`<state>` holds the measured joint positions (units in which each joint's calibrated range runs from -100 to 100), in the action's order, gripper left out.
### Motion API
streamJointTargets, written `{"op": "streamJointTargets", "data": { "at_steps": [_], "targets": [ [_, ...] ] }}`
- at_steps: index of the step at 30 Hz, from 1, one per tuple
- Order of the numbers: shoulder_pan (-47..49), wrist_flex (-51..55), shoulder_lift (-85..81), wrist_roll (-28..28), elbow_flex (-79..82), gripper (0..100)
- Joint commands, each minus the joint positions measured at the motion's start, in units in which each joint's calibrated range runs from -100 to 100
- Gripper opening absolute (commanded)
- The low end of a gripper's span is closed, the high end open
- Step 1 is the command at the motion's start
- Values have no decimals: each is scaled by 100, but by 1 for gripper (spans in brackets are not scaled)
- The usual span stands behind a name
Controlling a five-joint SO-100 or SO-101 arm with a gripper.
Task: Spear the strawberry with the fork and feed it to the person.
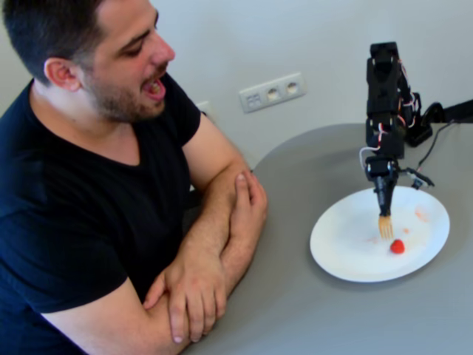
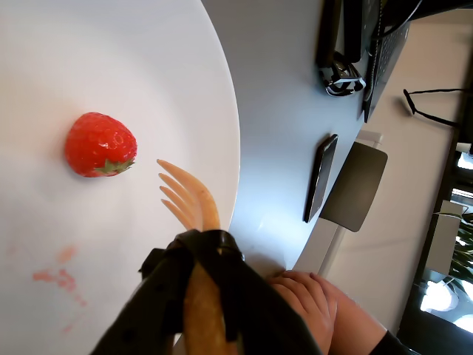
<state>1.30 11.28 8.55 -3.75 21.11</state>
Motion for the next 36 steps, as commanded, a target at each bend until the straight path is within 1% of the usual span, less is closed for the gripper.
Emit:
{"op": "streamJointTargets", "data": {
  "at_steps": [1, 3, 6, 11, 18, 26, 29, 30, 36],
  "targets": [
    [-3, 90, -97, -13, -379, 1],
    [-3, 247, -97, -13, -388, 1],
    [-11, 621, -89, -165, -397, 1],
    [86, 699, -97, -175, -406, 1],
    [258, 1317, -80, -175, -1245, 1],
    [258, 1091, 4, -186, -1019, 1],
    [258, 804, 21, -186, -803, 1],
    [258, 665, 114, -186, -695, 1],
    [221, 630, 690, -186, -686, 1]
  ]
}}
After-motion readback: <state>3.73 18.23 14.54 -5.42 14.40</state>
